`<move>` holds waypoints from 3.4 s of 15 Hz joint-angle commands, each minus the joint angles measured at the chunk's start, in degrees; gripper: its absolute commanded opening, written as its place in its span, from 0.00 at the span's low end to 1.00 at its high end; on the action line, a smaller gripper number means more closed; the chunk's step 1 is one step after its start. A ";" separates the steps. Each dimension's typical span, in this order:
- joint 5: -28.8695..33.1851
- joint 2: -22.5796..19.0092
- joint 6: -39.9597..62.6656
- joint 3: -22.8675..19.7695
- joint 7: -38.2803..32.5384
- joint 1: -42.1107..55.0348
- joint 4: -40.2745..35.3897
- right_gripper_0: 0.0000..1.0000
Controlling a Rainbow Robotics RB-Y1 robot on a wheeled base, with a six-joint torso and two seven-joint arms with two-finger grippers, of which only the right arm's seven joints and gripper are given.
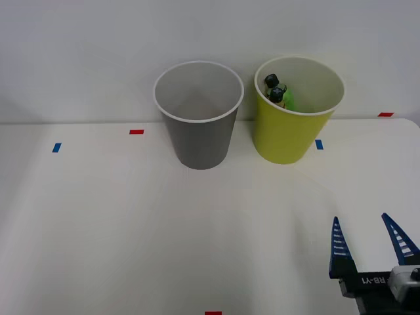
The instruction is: Put cans in the gray bin, plastic bottles in the light green bin
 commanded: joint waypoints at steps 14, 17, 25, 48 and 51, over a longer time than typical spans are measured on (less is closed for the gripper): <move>35.48 7.47 -22.15 -4.75 -42.94 12.70 12.36 0.71; 39.70 7.38 -22.42 -4.67 -42.33 12.79 12.36 0.71; 40.23 7.21 -27.16 -5.37 -43.38 9.18 18.95 0.71; 41.37 9.58 -38.06 -11.00 -36.44 7.86 27.04 0.71; 41.37 9.58 -38.06 -11.00 -36.44 7.86 27.04 0.71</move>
